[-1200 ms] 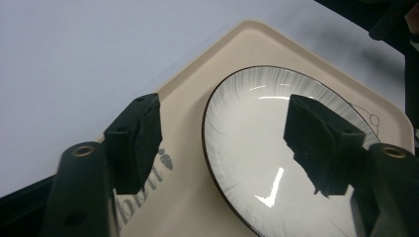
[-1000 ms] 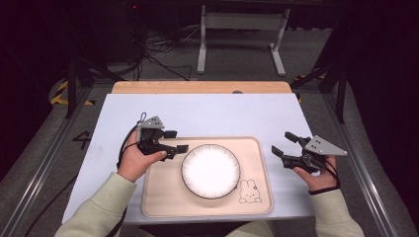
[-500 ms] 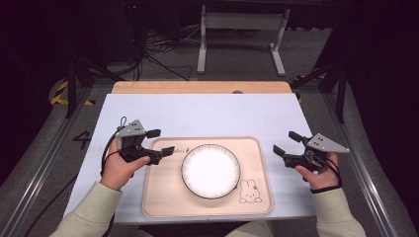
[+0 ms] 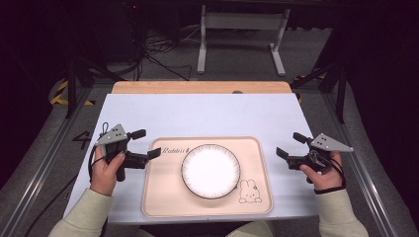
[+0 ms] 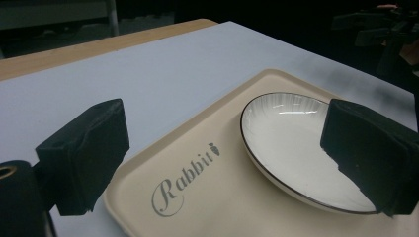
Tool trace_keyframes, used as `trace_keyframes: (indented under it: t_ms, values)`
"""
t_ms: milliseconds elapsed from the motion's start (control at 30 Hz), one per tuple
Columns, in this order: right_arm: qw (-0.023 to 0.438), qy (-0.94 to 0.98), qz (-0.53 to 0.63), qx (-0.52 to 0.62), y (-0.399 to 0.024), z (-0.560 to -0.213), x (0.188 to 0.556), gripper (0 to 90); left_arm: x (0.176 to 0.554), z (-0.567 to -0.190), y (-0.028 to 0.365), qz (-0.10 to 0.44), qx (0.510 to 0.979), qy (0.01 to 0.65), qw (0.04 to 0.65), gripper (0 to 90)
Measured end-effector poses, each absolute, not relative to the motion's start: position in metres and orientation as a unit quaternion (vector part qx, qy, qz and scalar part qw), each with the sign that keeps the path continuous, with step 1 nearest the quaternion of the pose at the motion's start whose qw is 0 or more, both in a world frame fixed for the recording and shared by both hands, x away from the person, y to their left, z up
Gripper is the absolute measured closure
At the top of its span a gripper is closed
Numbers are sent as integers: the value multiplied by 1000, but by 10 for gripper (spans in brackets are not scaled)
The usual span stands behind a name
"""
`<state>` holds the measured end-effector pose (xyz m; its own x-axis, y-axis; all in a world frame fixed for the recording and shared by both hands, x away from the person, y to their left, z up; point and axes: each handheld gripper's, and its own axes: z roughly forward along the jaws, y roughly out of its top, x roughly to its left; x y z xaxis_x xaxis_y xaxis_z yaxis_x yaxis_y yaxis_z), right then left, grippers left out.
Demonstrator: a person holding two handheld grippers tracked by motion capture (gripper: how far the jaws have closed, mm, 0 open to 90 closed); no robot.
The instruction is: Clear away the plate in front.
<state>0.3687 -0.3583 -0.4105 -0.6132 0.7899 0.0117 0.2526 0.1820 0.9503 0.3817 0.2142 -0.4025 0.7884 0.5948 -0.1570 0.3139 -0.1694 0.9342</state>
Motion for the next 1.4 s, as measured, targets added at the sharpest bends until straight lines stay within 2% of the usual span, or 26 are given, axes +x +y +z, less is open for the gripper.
trace_keyframes:
  t_ms: [533, 1400]
  values:
    - [238, 738, 521, 357, -360, -406, 366, 63, 363, -434, 243, 155, 740, 312, 576, 58]
    - [241, 751, 517, 332, -362, -423, 364, 29, 348, -463, 257, 173, 742, 310, 569, 48]
